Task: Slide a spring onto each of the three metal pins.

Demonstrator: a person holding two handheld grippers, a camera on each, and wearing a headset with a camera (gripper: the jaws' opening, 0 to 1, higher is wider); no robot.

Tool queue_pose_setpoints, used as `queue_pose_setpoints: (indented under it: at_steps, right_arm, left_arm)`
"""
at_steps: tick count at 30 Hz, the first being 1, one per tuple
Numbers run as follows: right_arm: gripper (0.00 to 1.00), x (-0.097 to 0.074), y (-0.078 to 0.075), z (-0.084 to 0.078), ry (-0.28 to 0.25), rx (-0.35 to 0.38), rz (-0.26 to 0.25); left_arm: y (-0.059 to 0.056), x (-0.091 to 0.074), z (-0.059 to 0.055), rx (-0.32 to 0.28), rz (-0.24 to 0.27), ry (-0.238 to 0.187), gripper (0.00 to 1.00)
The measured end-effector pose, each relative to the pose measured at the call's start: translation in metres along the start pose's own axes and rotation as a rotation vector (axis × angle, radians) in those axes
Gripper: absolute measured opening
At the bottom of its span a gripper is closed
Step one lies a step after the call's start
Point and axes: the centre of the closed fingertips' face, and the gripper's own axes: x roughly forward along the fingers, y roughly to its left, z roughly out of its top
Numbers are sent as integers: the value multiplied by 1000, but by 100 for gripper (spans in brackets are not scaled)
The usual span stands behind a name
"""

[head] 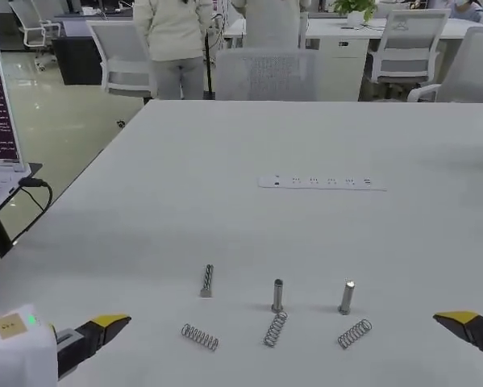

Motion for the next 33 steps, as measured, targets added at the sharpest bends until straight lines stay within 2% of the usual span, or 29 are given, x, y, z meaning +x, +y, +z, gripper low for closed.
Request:
queue_pose_setpoints:
  at_steps: [8,14,18,23,26,33]
  right_arm:
    - [89,0,1,0,-5,4,-4]
    - [89,1,2,0,-3,6,-4]
    - [89,0,5,3,-12,4,-3]
    - [89,-2,8,4,-13,4,-7]
    - [89,-3,9,6,-16,5,-9]
    - [88,-4,15,8,-17,-4,-11]
  left_arm:
    - [13,3,17,44,-4,9,80]
    - [26,14,42,91,-6,12,78]
    - [34,26,55,101,0,5,75]
    - [47,45,58,101,10,25,72]
    - [51,55,60,89,15,32,69]
    - [64,86,53,67,42,91,62]
